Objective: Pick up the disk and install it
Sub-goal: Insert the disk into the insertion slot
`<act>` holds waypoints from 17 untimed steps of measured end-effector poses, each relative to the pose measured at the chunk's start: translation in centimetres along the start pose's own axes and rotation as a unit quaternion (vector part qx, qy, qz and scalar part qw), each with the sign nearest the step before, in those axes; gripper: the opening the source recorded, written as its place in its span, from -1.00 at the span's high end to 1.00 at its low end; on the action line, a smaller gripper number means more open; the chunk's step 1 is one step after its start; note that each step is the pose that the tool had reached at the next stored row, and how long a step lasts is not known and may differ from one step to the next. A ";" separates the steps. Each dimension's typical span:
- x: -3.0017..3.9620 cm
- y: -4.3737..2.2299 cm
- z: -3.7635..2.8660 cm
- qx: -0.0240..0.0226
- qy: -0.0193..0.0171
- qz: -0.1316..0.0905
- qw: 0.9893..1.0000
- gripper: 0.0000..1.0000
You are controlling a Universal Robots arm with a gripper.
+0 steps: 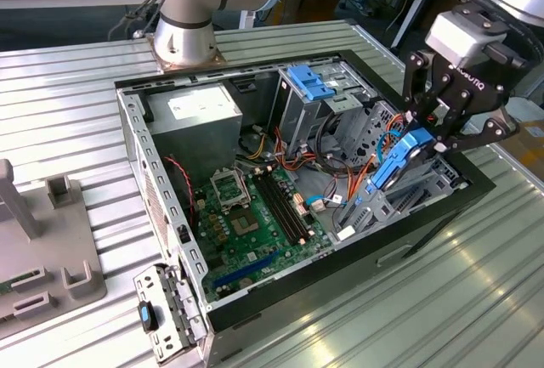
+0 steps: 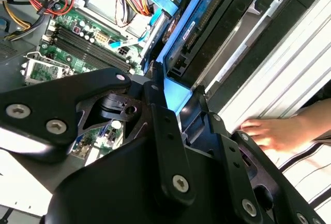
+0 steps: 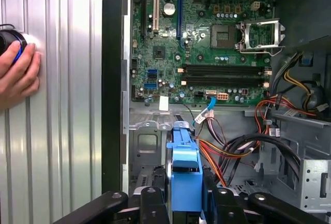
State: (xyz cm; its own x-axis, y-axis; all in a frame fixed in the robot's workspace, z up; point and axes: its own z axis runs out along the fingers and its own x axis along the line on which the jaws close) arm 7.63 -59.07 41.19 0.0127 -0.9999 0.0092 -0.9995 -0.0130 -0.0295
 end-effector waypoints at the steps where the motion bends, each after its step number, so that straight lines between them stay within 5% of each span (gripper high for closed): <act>1: 0.01 -0.02 -0.53 0.000 0.000 0.000 1.000 0.27; 8: 0.02 -0.13 -4.22 0.001 0.000 0.000 1.000 0.27; 10: 0.04 -0.18 -6.11 0.002 0.000 0.000 1.000 0.27; 17: 0.07 -0.30 -10.19 0.005 0.000 0.000 1.000 0.27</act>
State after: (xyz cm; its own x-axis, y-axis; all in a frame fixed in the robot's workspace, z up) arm 7.63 -59.05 51.38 0.0127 -0.9999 0.0091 -0.9991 -0.0130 -0.0398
